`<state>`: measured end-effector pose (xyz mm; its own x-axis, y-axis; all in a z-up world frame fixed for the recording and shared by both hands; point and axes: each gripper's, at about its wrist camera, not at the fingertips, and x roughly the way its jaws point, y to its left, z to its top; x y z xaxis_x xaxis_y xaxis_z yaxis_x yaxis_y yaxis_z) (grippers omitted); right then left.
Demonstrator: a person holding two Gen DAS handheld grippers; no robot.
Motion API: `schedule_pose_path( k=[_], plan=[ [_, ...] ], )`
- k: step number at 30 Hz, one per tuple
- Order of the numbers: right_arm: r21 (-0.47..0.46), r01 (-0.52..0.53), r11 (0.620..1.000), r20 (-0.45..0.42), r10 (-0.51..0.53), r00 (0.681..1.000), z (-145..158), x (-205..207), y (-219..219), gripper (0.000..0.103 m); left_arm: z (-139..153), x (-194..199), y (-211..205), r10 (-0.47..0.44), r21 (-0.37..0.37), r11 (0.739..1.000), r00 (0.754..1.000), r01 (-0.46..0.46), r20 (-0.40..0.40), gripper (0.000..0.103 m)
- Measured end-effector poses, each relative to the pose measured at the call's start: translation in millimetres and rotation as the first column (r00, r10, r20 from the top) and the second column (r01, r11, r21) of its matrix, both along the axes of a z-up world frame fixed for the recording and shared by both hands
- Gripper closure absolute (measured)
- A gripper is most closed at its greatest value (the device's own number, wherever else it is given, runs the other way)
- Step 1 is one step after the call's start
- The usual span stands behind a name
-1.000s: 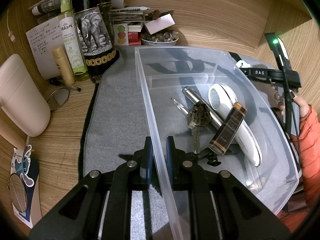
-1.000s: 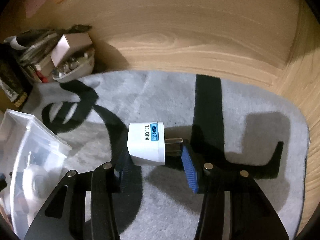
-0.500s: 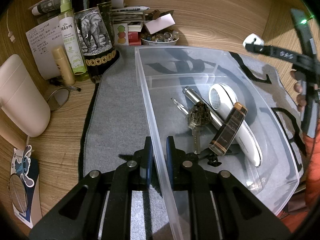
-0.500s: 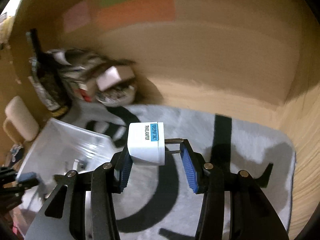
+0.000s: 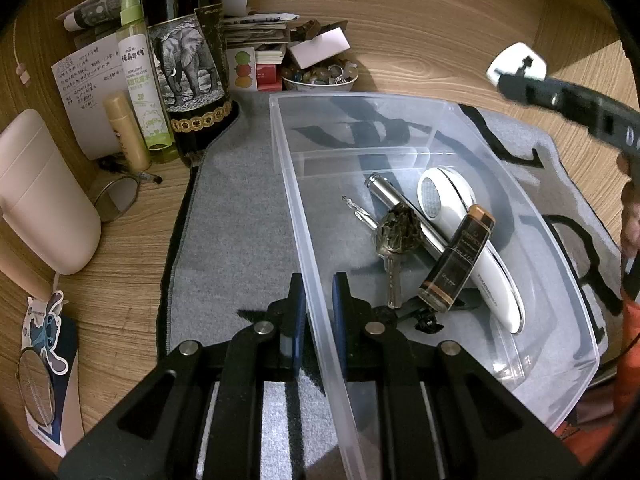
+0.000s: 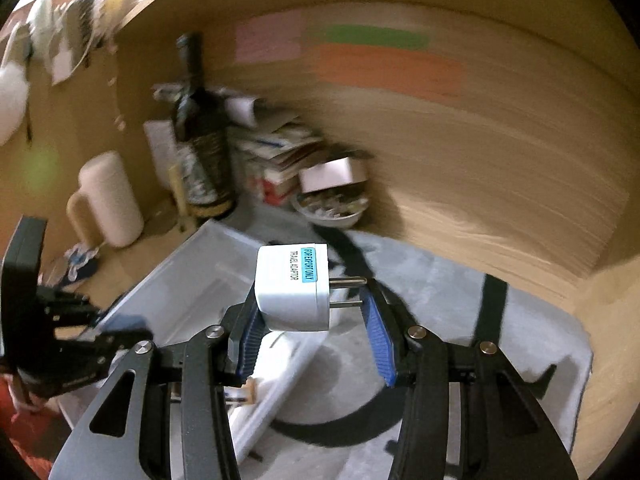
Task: Organize rigid objects
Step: 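Carry the white travel adapter into the clear box and open the right tool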
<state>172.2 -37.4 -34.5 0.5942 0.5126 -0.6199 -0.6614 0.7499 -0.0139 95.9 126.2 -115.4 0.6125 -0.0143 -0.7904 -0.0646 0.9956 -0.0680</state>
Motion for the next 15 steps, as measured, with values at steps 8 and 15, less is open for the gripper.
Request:
schedule_pose_path(
  k=[8, 15],
  plan=[
    [-0.133, -0.097, 0.986, -0.045, 0.092, 0.995, -33.4, -14.1, 35.7, 0.060, -0.1, 0.0, 0.0, -0.002, 0.000, 1.000, 1.000, 0.002, 0.000, 0.090],
    [-0.192, -0.126, 0.973, -0.070, 0.115, 0.991, -46.5, -16.1, 47.5, 0.060, 0.1, -0.4, -1.4, 0.000, 0.000, 1.000, 1.000, 0.000, 0.000, 0.090]
  ],
)
